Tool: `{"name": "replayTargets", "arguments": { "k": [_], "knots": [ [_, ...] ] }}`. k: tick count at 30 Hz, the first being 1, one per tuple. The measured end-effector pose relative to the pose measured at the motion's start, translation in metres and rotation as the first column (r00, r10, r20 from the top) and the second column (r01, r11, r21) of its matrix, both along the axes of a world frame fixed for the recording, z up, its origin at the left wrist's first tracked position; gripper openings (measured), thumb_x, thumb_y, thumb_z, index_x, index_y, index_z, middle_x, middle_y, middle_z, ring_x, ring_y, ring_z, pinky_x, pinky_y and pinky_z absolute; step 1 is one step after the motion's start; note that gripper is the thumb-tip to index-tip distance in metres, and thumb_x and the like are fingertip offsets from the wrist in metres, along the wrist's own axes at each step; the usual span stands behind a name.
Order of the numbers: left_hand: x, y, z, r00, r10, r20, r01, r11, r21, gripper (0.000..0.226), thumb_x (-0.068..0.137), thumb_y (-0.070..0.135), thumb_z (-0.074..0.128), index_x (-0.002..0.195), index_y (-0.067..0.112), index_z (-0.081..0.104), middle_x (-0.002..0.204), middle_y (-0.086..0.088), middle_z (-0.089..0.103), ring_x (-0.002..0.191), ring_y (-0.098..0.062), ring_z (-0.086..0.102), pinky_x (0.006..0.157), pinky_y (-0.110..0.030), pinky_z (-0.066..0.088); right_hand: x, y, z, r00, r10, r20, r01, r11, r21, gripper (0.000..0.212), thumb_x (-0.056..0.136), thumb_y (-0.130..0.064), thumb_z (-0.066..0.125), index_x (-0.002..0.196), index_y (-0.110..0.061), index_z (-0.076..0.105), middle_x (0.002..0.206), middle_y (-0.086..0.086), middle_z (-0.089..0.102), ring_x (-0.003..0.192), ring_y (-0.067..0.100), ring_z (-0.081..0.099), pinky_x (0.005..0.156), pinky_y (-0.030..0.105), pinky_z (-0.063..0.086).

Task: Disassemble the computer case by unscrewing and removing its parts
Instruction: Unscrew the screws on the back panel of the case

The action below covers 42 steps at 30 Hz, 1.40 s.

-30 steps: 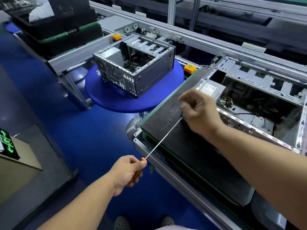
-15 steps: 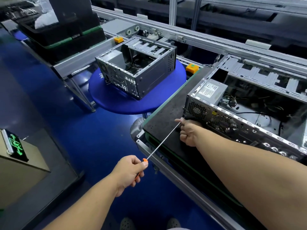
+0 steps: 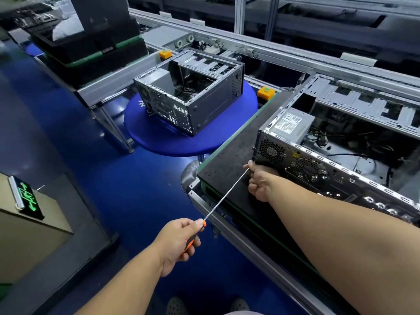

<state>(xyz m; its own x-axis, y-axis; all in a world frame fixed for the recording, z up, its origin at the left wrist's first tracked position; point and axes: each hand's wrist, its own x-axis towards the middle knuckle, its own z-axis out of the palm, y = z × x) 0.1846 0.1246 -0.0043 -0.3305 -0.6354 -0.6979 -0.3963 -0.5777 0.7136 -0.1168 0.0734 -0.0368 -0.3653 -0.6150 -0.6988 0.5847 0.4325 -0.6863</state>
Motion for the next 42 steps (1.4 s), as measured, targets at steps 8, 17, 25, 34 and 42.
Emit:
{"name": "replayTargets", "arguments": {
  "k": [8,17,25,34,42],
  "knots": [
    [0.015,0.021,-0.016,0.986,0.161,-0.044,-0.166,0.970,-0.177,0.029,0.084,0.006,0.082,0.107,0.022,0.073,0.081,-0.001,0.069,0.065,-0.017,0.057,0.057,-0.029,0.048,-0.003,-0.002,0.000,1.000,0.011,-0.009,-0.011,1.000,0.019,0.031,0.105,-0.038,0.055,0.083,-0.017,0.060,0.058,-0.005,0.022,0.033,0.005,0.012,0.032,0.015,0.011],
    [0.017,0.031,-0.022,0.970,0.235,-0.064,-0.244,0.932,-0.270,0.019,0.099,0.008,0.065,0.112,0.020,0.072,0.098,-0.007,0.078,0.073,-0.021,0.071,0.059,-0.028,0.054,-0.007,0.000,0.001,0.999,0.035,-0.005,-0.035,0.999,0.017,0.030,0.102,-0.039,0.061,0.082,-0.017,0.061,0.059,-0.005,0.019,0.037,0.006,0.011,0.034,0.017,0.011],
    [0.017,0.033,-0.014,0.936,0.294,-0.191,-0.285,0.956,0.074,0.040,0.111,0.037,0.049,0.120,0.002,0.067,0.101,-0.023,0.077,0.066,-0.021,0.064,0.052,-0.028,0.043,-0.006,0.008,0.000,0.996,0.088,-0.017,-0.089,0.996,-0.014,0.021,0.104,-0.030,0.060,0.090,-0.016,0.068,0.049,-0.009,0.024,0.036,0.006,0.016,0.034,0.019,0.015],
    [0.014,0.038,-0.014,0.950,0.258,-0.177,-0.273,0.960,-0.062,0.015,0.103,0.020,0.066,0.115,0.019,0.074,0.097,-0.012,0.072,0.070,-0.019,0.061,0.054,-0.029,0.044,-0.003,0.001,-0.003,0.998,0.036,-0.042,-0.035,0.999,0.030,0.026,0.102,-0.031,0.063,0.082,-0.015,0.062,0.055,-0.006,0.028,0.034,0.006,0.013,0.032,0.018,0.014],
    [0.017,0.038,-0.012,0.985,0.138,0.104,-0.080,0.898,-0.432,0.023,0.098,0.017,0.068,0.107,0.038,0.067,0.090,0.003,0.073,0.069,-0.011,0.069,0.058,-0.019,0.051,-0.003,-0.003,-0.005,0.999,-0.041,-0.030,0.043,0.998,0.046,0.023,0.095,-0.029,0.073,0.080,-0.014,0.064,0.068,-0.005,0.043,0.032,0.006,0.014,0.032,0.015,0.014]
  ]
}}
